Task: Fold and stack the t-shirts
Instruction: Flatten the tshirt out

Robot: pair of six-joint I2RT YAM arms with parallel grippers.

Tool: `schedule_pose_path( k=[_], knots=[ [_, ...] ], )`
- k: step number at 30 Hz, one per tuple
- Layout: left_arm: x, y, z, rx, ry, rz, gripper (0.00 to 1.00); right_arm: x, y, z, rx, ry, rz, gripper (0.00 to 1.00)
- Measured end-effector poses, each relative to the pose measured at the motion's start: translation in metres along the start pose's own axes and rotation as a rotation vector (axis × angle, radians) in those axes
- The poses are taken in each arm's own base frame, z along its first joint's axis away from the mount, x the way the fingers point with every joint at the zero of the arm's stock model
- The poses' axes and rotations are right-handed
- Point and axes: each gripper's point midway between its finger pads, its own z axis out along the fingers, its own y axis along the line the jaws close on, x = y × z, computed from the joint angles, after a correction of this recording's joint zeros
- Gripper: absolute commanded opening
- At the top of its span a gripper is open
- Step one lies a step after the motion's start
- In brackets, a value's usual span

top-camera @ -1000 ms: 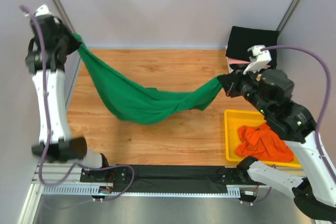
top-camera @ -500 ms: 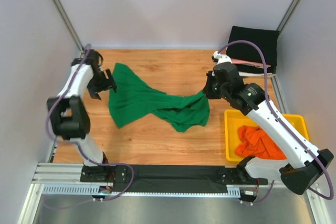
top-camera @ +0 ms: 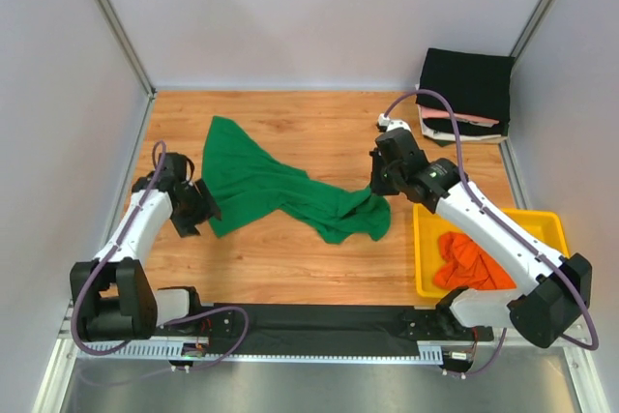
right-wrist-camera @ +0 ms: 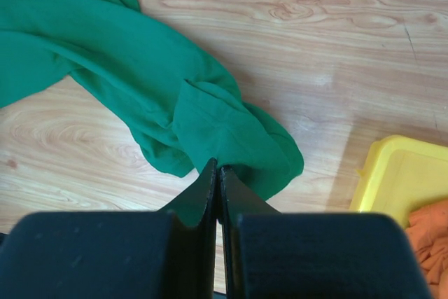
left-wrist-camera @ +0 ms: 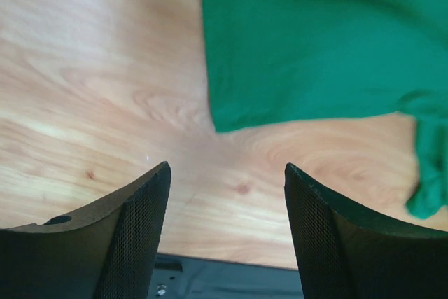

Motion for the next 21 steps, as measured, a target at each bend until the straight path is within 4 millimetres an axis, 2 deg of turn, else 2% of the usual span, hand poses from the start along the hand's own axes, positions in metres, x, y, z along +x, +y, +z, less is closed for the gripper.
schedule_pose_path(
  k=[2,6,14,17,18,21],
  knots=[
    [0.028,0.005,0.01,-0.011,0.071,0.009,0.71,-0.002,0.002,0.0,-0.009,-0.009,-0.001,0.0],
    [0.049,0.011,0.017,-0.011,0.091,0.004,0.69,-0.005,0.005,0.001,-0.028,-0.031,-0.002,0.0],
    [0.064,0.005,0.049,-0.021,0.146,0.005,0.6,-0.003,0.005,0.002,-0.036,-0.036,-0.006,0.0],
    [0.062,0.005,0.057,-0.04,0.149,-0.005,0.54,-0.002,0.004,0.002,-0.037,-0.038,-0.008,0.0],
    [0.06,0.004,0.058,-0.041,0.141,-0.01,0.48,-0.001,0.003,0.002,-0.037,-0.037,-0.008,0.0],
    [0.053,0.001,0.062,-0.048,0.125,-0.02,0.47,0.001,0.002,0.001,-0.036,-0.036,-0.009,0.0]
  ],
)
